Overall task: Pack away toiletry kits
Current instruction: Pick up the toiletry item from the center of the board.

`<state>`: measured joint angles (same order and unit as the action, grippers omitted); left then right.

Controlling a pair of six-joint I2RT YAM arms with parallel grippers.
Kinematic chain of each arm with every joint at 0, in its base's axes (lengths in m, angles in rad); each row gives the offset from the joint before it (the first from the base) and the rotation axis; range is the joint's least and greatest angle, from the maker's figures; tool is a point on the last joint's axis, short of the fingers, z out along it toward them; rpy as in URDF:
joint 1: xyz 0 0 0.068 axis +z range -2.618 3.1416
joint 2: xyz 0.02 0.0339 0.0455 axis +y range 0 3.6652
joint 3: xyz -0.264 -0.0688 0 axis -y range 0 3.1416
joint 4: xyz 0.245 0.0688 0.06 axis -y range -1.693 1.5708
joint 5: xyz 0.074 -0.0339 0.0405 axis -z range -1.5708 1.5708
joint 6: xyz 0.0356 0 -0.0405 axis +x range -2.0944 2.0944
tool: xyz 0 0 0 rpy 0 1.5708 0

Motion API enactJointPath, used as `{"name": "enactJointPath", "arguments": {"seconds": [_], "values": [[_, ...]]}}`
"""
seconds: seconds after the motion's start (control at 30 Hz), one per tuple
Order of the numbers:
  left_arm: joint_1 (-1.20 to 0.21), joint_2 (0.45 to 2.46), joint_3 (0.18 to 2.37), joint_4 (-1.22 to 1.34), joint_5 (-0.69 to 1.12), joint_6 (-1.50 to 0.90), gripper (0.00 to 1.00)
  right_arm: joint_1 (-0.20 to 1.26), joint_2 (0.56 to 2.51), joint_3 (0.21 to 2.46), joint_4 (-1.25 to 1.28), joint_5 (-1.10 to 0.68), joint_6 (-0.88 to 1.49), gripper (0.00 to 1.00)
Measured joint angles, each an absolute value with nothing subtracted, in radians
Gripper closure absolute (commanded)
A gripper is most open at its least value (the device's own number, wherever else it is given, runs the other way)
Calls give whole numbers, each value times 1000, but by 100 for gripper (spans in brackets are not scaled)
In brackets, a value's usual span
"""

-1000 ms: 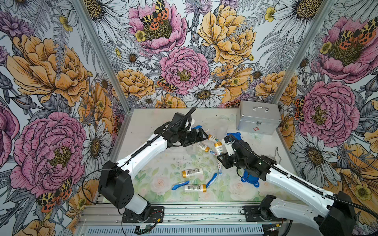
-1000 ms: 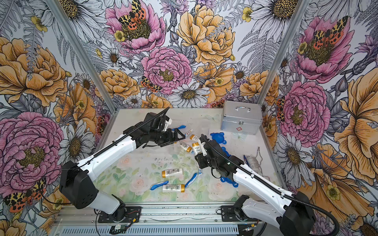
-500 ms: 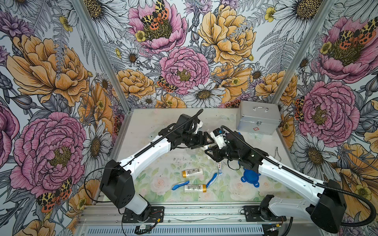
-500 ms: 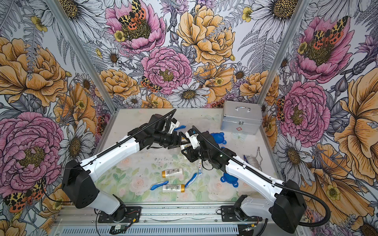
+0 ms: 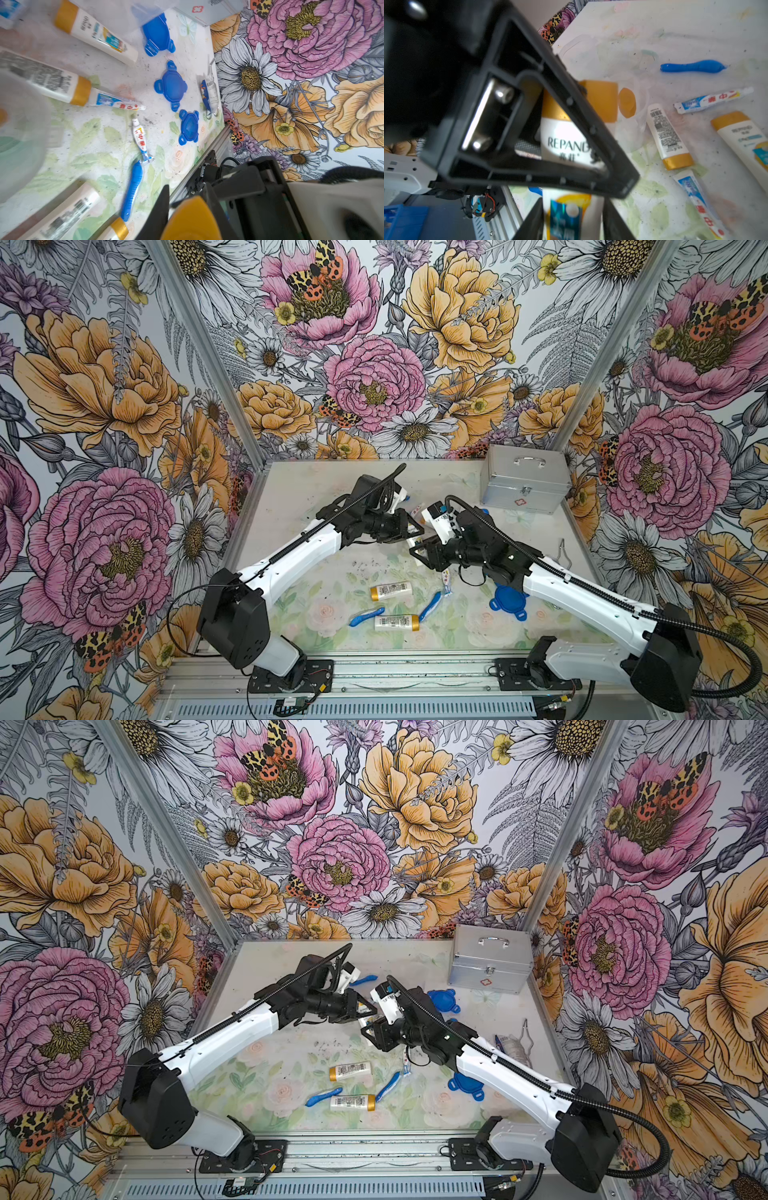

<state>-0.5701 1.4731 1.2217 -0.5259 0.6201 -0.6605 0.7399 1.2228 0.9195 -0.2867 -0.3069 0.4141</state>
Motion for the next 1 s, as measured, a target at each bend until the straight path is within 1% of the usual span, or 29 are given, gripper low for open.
{"name": "enactJointPath", "arguments": {"seconds": [0.07, 0.1, 0.13, 0.27, 0.5, 0.8, 1.0], "values": [[-519, 1443, 1218, -549, 598, -642, 100, 740, 1223, 920, -286, -286, 428, 14], [-498, 1429, 1219, -558, 580, -628, 100, 738, 1222, 919, -287, -276, 434, 9], [-481, 1416, 1226, -572, 553, -612, 100, 738, 1221, 919, -287, -265, 438, 8], [-473, 1390, 1265, -607, 413, -534, 100, 738, 1210, 912, -297, -209, 457, 7], [-517, 1420, 1293, -599, 164, -436, 100, 725, 1217, 911, -402, -104, 506, 11], [-560, 1501, 1293, -526, 6, -384, 100, 714, 1231, 873, -517, -40, 569, 12], [-588, 1532, 1293, -518, -50, -362, 100, 712, 1231, 867, -551, -17, 585, 12]]}}
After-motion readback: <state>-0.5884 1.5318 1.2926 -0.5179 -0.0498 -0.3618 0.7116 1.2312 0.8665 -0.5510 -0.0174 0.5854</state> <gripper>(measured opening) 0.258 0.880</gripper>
